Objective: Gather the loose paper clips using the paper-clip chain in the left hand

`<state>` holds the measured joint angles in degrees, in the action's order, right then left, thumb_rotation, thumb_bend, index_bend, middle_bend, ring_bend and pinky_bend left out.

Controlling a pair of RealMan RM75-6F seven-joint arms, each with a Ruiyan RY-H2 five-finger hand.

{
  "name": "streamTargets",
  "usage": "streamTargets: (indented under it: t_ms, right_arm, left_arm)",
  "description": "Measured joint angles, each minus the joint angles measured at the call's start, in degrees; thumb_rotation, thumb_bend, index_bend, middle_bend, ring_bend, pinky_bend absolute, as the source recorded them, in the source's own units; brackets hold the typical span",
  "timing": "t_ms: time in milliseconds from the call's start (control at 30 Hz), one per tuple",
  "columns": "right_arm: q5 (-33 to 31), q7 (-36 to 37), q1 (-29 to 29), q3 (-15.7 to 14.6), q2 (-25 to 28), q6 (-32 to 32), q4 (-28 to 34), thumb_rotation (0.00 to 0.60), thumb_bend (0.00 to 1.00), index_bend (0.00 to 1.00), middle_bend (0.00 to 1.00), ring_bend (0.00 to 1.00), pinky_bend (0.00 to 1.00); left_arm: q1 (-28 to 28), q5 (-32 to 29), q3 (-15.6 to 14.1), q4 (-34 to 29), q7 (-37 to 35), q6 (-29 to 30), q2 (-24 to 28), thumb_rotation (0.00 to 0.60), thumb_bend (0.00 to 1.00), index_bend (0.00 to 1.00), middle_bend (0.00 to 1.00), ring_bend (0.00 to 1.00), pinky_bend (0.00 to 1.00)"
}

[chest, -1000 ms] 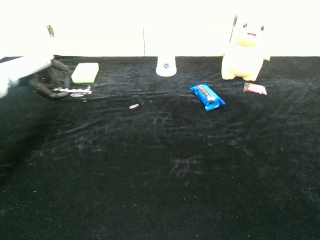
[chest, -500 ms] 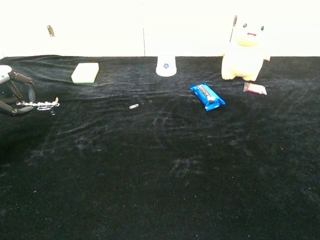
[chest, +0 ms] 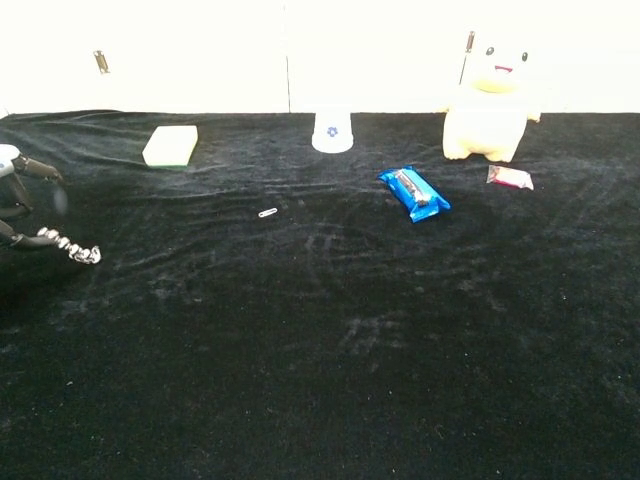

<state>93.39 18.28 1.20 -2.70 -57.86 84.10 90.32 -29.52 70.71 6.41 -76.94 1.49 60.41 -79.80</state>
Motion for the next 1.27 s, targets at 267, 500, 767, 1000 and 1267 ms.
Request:
streamTargets:
  t_ms: [267,500,767,1000,1267]
  right_arm:
    - [0.16,-0.32,-0.02,-0.19,-0.01,0.26,0.14,0.6,0.24,0.03,0.08,0.09,0.0]
    - [-1.11,-0.99,-0.26,0.03,-0.03,0.33,0.33,0.6,0.24,0.03,0.08,0.09,0.0]
    - [-6.21,-3.27,-0.17,1.88,-0.37,-0.85,0.93,0.6,0.24,0.03,0.08,0.09,0.0]
    - [-4.05,-2.3,-0.71,1.46,-0.14,0.38,1.09,0.6,0.24,0.03,0.08,0.1,0.0]
    - [0.41,-0.96,-2.6,-0.02,0.01,5.38,0.44,0.6,0.23,0.03,0.08,0.1,0.0]
  left_arm:
    - [1.43,1.17,0.36,-3.25,0.79,3.57,2.88,0.6,0.19,0.14,0.98,0.97,1.0]
    - [6.25,6.33,-1.02,-9.74,-0.59,12.38,8.87,0.6,0.18,0.16,0.42,0.39,0.45]
    - [15.43,10.45,-5.17,-15.04,1.56,23.32,12.49,0.6,0.18,0.13,0.13,0.03,0.0]
    - [18.68,12.31,-8.29,-19.69,7.02,24.33,14.81,0.6,0.17,0.12,0.02,0.0,0.0]
    - [21.04,14.85,-9.3,-21.29,6.05,26.01,16.72,0.6,0.17,0.1,0.01,0.0,0.0]
